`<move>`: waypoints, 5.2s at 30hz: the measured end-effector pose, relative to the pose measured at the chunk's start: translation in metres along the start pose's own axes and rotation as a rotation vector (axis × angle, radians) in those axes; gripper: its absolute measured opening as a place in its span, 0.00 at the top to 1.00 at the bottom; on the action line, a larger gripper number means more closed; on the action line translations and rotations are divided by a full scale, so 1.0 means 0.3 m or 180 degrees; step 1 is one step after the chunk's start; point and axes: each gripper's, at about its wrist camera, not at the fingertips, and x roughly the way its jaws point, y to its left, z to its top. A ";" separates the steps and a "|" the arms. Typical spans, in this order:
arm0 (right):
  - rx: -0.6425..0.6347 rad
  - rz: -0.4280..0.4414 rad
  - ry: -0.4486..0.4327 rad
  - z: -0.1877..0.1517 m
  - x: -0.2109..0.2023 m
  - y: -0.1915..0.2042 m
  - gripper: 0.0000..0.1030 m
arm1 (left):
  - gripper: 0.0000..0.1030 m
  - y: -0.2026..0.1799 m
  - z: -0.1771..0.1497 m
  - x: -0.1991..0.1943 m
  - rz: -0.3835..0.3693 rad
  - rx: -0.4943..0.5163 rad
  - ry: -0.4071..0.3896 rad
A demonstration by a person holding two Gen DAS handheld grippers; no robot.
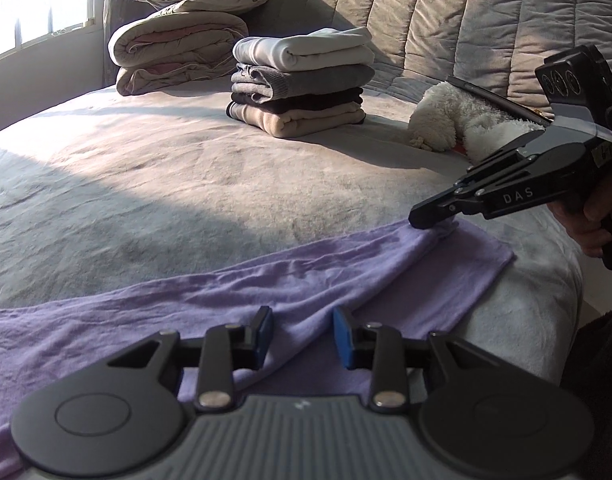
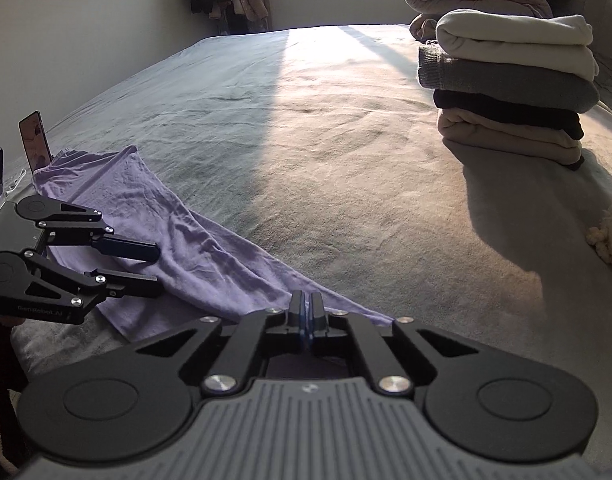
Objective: Fold clothes
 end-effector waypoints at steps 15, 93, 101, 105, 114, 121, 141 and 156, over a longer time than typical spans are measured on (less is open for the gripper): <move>0.0445 -0.0290 -0.0295 0.016 -0.043 -0.056 0.85 | 0.85 0.111 0.036 0.011 0.0269 -0.0492 -0.0043; 0.0360 0.1495 0.0129 0.206 0.527 0.588 0.99 | 0.69 0.911 -0.608 -0.657 0.1126 -0.3907 -0.1342; -0.0576 0.1090 -0.0197 0.198 0.436 0.736 0.84 | 0.99 0.908 -0.611 -0.628 0.1186 -0.4038 -0.1446; -0.1260 0.0937 -0.0430 0.158 0.386 0.848 0.57 | 0.99 0.896 -0.596 -0.637 0.1215 -0.3944 -0.1498; -0.2196 0.0558 -0.0687 0.074 0.399 0.973 0.57 | 1.00 0.874 -0.600 -0.704 0.1099 -0.3869 -0.1641; -0.2333 0.0445 -0.0680 0.059 0.402 1.047 0.76 | 1.00 0.876 -0.599 -0.720 0.1029 -0.3953 -0.1673; -0.2762 -0.0391 -0.0986 0.074 0.551 1.456 0.80 | 1.00 0.900 -0.633 -0.755 0.0675 -0.4397 -0.1871; -0.2925 -0.1429 -0.1029 0.007 0.575 1.321 0.87 | 1.00 0.890 -0.655 -0.745 0.0764 -0.4523 -0.1745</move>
